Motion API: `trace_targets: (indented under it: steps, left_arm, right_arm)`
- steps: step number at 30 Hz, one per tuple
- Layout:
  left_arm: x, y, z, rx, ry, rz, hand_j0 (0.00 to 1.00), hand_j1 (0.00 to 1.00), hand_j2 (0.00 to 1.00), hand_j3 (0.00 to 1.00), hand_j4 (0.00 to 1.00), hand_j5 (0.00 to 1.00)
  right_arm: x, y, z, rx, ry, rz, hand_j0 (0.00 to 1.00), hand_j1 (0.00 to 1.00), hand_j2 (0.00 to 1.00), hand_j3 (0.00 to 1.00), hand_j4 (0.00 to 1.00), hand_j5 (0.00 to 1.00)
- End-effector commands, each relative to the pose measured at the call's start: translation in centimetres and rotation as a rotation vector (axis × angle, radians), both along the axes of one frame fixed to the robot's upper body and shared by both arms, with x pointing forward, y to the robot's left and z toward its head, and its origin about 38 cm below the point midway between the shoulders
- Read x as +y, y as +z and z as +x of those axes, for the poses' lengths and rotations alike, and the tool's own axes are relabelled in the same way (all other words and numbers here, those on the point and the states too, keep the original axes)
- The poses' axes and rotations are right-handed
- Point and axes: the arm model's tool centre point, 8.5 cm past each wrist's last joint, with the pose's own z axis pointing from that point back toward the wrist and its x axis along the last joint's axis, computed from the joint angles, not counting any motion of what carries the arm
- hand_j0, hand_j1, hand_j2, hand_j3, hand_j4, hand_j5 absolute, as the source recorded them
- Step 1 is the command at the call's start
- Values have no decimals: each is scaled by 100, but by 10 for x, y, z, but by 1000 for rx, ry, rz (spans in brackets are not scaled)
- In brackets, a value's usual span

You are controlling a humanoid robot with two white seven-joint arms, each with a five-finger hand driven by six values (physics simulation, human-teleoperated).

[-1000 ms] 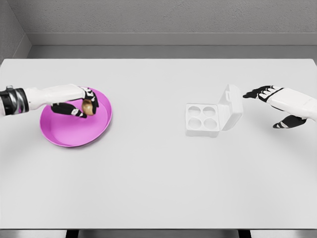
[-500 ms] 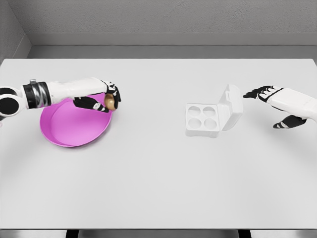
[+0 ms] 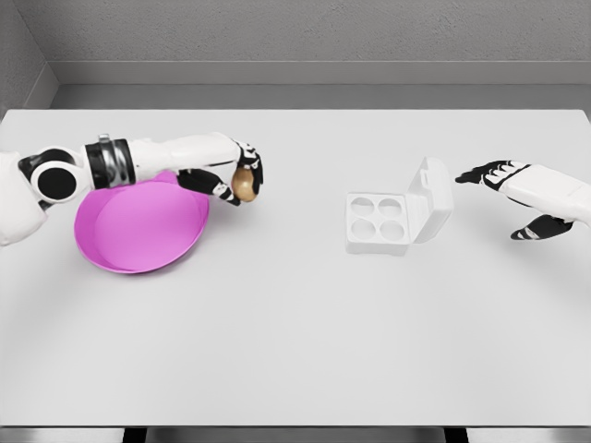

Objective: Pack egg into the box and close the box lid

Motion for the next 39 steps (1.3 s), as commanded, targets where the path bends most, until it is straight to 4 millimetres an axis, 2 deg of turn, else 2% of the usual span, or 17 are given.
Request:
trace_targets:
  steps: [1, 6, 13, 39]
  left_arm:
    - [-3, 1, 0, 4, -1, -13, 37, 37, 37, 37, 37, 37]
    - [-19, 1, 0, 5, -29, -29, 35, 35, 35, 35, 35, 35]
    - [-29, 2, 0, 6, -44, -43, 35, 35, 35, 35, 35, 35]
    - [-86, 7, -4, 4, -135, -102, 35, 35, 35, 35, 35, 35]
  right_arm:
    - [-1, 0, 0, 2, -4, 5, 100, 100, 100, 100, 100, 100]
    - [-1, 1, 0, -1, -3, 6, 100, 100, 100, 100, 100, 100]
    - [0, 0, 0, 2, -2, 6, 100, 100, 100, 100, 100, 100]
    - [-2, -1, 0, 5, -8, 2, 100, 100, 100, 100, 100, 100]
